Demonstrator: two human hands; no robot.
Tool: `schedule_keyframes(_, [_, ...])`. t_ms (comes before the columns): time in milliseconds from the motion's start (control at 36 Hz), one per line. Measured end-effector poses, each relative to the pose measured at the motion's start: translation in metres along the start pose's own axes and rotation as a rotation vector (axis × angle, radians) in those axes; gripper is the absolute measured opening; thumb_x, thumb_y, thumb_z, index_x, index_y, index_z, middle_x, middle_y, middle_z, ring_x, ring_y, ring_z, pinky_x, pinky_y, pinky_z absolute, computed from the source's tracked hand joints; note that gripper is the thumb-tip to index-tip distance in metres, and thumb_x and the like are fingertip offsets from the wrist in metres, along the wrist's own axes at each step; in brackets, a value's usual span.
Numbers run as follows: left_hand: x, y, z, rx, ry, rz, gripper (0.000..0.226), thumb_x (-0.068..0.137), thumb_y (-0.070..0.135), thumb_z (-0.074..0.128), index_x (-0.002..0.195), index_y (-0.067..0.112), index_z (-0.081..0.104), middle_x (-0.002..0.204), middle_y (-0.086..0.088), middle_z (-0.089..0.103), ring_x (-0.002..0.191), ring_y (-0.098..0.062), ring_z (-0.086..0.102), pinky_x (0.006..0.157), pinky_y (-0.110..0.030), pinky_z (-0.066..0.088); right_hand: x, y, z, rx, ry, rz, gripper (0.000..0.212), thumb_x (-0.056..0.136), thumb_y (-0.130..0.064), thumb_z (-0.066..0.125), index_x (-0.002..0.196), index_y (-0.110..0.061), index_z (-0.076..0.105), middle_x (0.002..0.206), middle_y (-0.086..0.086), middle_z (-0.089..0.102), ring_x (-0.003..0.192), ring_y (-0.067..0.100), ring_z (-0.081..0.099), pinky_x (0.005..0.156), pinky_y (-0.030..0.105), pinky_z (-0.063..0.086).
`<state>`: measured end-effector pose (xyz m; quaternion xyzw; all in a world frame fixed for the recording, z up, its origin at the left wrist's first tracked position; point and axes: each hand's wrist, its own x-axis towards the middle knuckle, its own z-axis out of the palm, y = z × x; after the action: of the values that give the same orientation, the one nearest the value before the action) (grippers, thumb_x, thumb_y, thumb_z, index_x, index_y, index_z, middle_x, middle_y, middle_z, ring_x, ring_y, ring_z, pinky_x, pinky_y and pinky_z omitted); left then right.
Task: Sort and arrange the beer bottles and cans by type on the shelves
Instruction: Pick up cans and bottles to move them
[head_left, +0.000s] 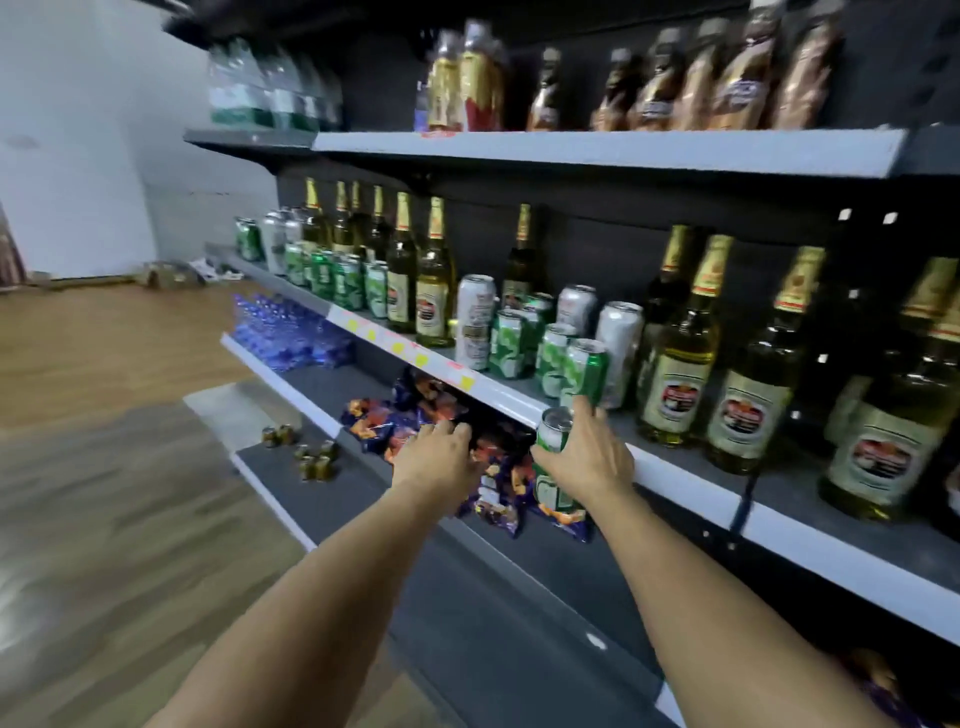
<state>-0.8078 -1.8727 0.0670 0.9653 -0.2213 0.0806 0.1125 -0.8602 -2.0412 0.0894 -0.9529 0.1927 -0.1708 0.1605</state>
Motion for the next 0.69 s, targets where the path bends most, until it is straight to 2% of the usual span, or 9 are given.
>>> schedule_keyframes(139, [0.012,-0.091,-0.003,0.087,-0.020,-0.057,0.048,0.096,0.041,0.047,0.135,0.015,0.042,0.134,-0.007,0.047,0.127,-0.029,0.041,0.098,-0.038,0.038,0.030,-0.072,0.050,0.011,-0.080,-0.079,0.063,0.082,-0.050,0.066,0.129,-0.018,0.039,0.129,0.008,0.043,0.108,0.032,0.056,0.072,0.033,0.042])
schedule_keyframes(306, [0.032,-0.177,-0.003,0.126,-0.042,-0.142,0.045,0.094,0.039,0.047,0.132,0.015,0.044,0.129,-0.008,0.050,0.124,-0.029,0.045,0.096,-0.038,0.040,0.066,-0.146,0.102,0.036,-0.135,-0.145,0.064,0.080,-0.051,0.068,0.124,-0.015,0.039,0.124,0.007,0.045,0.107,0.033,0.057,0.067,0.033,0.040])
schedule_keyframes(472, [0.079,-0.246,-0.003,0.124,-0.016,-0.195,0.044,0.095,0.042,0.048,0.132,0.018,0.045,0.133,-0.006,0.048,0.126,-0.027,0.043,0.098,-0.038,0.039,0.124,-0.210,0.144,0.036,-0.147,-0.224,0.071,0.079,-0.053,0.069,0.129,-0.015,0.037,0.129,0.007,0.046,0.112,0.031,0.055,0.071,0.034,0.039])
schedule_keyframes(556, [0.111,-0.275,-0.009,0.149,0.001,-0.224,0.040,0.095,0.040,0.049,0.127,0.017,0.048,0.131,-0.005,0.049,0.123,-0.027,0.045,0.096,-0.038,0.041,0.161,-0.241,0.156,0.054,-0.134,-0.263,0.073,0.079,-0.053,0.069,0.131,-0.014,0.035,0.129,0.008,0.045,0.114,0.032,0.054,0.074,0.035,0.039])
schedule_keyframes(694, [0.166,-0.318,-0.019,0.165,0.013,-0.268,0.038,0.095,0.040,0.049,0.125,0.016,0.047,0.129,-0.005,0.049,0.123,-0.026,0.044,0.092,-0.038,0.042,0.228,-0.289,0.173,0.103,-0.092,-0.319,0.068,0.077,-0.050,0.071,0.124,-0.013,0.039,0.125,0.008,0.048,0.109,0.032,0.055,0.072,0.034,0.039])
